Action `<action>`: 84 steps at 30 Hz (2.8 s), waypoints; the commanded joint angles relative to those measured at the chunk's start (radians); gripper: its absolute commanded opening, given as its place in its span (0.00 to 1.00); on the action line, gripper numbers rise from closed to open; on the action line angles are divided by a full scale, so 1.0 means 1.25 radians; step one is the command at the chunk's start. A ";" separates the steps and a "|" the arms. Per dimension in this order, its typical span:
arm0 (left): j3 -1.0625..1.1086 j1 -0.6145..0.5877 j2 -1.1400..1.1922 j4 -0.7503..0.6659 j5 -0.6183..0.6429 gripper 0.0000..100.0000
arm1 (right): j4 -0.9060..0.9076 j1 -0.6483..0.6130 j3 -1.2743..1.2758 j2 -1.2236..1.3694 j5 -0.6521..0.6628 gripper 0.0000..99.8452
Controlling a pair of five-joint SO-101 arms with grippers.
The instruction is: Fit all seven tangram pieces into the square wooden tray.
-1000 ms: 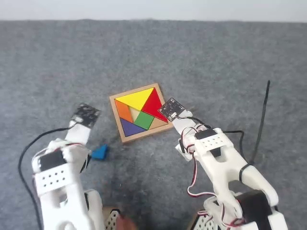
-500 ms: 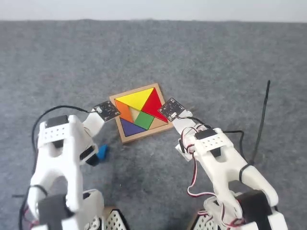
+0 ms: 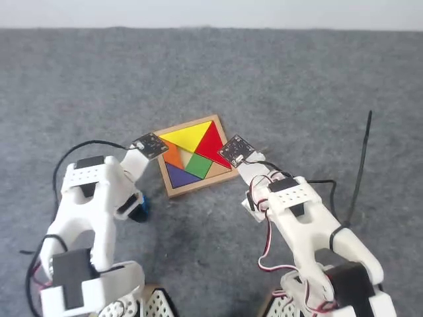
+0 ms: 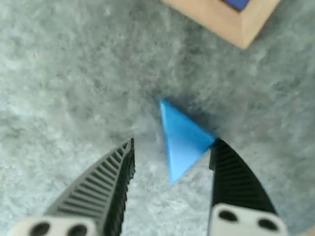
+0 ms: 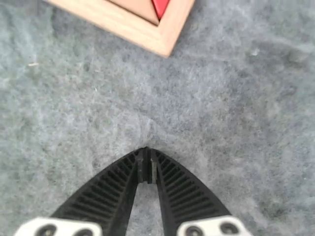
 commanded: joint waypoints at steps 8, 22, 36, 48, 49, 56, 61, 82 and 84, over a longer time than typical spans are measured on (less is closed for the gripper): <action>-0.028 0.053 0.009 0.014 0.218 0.24 | -0.010 -0.028 0.004 -0.010 -0.002 0.01; -0.079 0.070 0.142 0.071 0.274 0.18 | -0.010 -0.028 0.004 -0.010 -0.002 0.01; -0.078 0.081 0.147 0.070 0.280 0.13 | -0.010 -0.028 0.004 -0.010 -0.002 0.01; -0.078 0.081 0.144 0.071 0.279 0.06 | -0.010 -0.028 0.004 -0.010 -0.002 0.01; -0.078 0.081 0.144 0.071 0.279 0.06 | -0.010 -0.028 0.004 -0.010 -0.002 0.01; -0.078 0.081 0.142 0.082 0.279 0.02 | -0.010 -0.028 0.004 -0.010 -0.002 0.01; -0.078 0.081 0.142 0.082 0.279 0.02 | -0.010 -0.028 0.004 -0.010 -0.002 0.01; 0.053 0.168 0.006 0.079 0.282 0.01 | -0.010 -0.028 0.004 -0.010 -0.002 0.01; 0.052 0.171 0.007 0.082 0.282 0.01 | -0.010 -0.028 0.004 -0.010 -0.002 0.01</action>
